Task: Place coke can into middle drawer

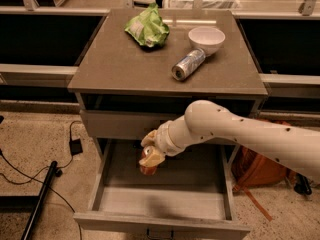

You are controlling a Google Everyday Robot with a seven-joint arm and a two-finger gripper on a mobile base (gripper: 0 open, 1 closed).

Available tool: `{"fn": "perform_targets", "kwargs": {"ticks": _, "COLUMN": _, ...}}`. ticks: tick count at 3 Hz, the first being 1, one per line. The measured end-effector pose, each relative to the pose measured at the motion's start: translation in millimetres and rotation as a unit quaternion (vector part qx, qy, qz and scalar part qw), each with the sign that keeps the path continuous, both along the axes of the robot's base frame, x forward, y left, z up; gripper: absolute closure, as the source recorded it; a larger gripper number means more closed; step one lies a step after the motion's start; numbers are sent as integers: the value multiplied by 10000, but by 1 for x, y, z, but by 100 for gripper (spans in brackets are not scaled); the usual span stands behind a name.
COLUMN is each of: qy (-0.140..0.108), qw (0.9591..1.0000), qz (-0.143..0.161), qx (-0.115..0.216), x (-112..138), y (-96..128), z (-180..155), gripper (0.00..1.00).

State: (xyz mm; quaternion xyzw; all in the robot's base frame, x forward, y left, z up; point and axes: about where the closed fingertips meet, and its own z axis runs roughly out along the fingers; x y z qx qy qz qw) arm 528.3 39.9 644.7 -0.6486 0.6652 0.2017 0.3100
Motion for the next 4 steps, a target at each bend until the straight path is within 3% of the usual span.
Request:
{"fn": "perform_targets", "kwargs": {"ticks": 1, "qy": 78, "qw": 9971, "qz": -207, "qx": -727, "x": 12, "y": -37, "z": -71, "gripper": 100}}
{"fn": "perform_targets", "kwargs": {"ticks": 2, "qy": 190, "qw": 9941, "qz": -344, "qx": -1014, "x": 13, "y": -70, "z": -122, "gripper": 83}}
{"fn": "perform_targets", "kwargs": {"ticks": 4, "qy": 366, "qw": 9955, "qz": -356, "qx": -796, "x": 3, "y": -117, "z": -176, "gripper": 37}}
